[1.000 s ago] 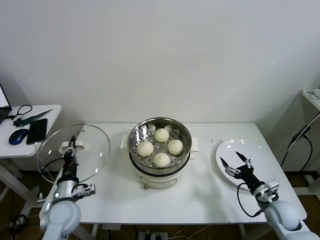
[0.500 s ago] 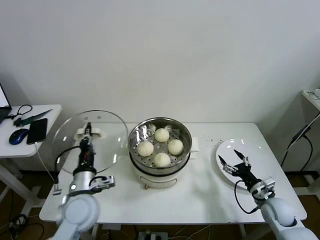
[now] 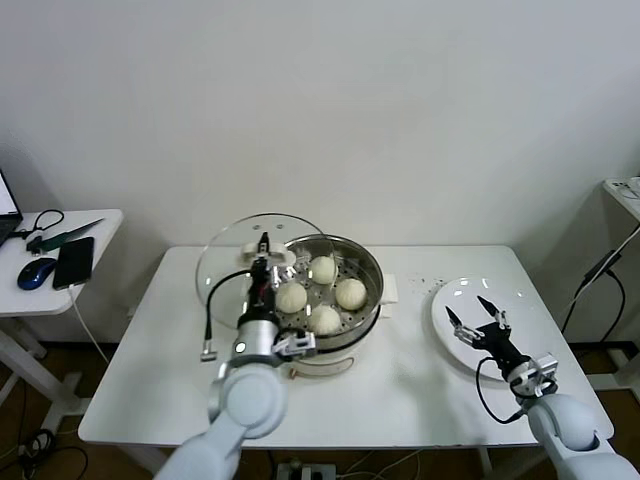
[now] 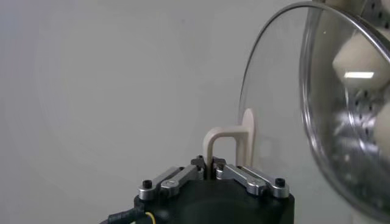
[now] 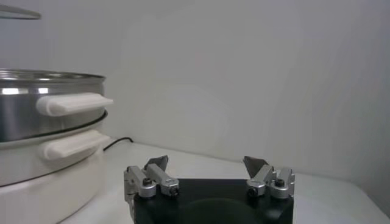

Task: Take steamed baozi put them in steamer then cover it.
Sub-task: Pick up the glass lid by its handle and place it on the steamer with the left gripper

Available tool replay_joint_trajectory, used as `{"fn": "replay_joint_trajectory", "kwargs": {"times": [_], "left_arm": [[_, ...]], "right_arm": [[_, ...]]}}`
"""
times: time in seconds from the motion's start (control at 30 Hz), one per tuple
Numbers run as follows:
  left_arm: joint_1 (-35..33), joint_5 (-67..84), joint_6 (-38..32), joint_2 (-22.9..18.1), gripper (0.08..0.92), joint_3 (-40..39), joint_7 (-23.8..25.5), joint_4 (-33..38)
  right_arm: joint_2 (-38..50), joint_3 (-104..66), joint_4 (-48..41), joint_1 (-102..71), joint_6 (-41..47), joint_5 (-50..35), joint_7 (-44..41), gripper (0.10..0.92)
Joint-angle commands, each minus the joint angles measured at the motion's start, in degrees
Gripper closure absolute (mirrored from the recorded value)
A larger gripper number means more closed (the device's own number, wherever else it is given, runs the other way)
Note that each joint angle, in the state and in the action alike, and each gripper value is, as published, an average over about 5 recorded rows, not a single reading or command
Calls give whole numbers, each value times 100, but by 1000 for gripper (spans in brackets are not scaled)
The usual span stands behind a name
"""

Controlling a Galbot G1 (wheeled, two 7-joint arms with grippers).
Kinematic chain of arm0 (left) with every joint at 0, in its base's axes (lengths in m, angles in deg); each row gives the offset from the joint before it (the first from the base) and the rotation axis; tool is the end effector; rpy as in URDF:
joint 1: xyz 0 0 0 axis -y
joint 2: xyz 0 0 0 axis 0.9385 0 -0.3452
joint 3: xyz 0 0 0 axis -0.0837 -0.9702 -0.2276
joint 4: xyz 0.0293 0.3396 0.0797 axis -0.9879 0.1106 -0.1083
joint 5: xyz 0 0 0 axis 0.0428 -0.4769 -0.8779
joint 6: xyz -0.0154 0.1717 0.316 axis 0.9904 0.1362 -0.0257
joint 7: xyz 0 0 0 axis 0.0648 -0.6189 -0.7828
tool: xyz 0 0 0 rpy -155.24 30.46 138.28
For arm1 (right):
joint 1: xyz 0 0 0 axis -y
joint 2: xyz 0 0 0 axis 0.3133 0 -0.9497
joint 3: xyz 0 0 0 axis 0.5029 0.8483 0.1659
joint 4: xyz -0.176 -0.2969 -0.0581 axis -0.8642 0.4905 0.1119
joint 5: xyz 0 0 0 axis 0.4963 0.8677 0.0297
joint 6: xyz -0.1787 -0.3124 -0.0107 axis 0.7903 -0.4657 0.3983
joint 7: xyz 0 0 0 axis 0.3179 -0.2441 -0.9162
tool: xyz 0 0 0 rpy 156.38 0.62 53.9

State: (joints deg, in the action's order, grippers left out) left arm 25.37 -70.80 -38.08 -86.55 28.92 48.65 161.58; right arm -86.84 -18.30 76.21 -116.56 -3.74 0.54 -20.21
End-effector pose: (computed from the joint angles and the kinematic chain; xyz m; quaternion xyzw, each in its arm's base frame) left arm 0.2973 -0.1134 -0.2306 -0.0711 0.7050 0.7056 0.0106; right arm 0.3059 -0.2030 -0.3784 0.1414 -0.9868 0.0427 0.0668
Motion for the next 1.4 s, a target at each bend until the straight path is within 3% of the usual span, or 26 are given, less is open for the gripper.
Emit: {"fn": "replay_joint_trajectory", "kwargs": {"times": [0.03, 0.33, 1.4], "left_arm": [[578, -368, 297, -1310, 853, -744, 158, -1159], [592, -218, 281, -1480, 853, -752, -239, -1663], [646, -216, 267, -1374, 853, -611, -43, -1994]], "right_arm": [[-11, -134, -67, -40, -46, 38, -31, 203], [-17, -159, -96, -47, -70, 70, -51, 203], [-56, -161, -191, -37, -152, 307, -157, 203]]}}
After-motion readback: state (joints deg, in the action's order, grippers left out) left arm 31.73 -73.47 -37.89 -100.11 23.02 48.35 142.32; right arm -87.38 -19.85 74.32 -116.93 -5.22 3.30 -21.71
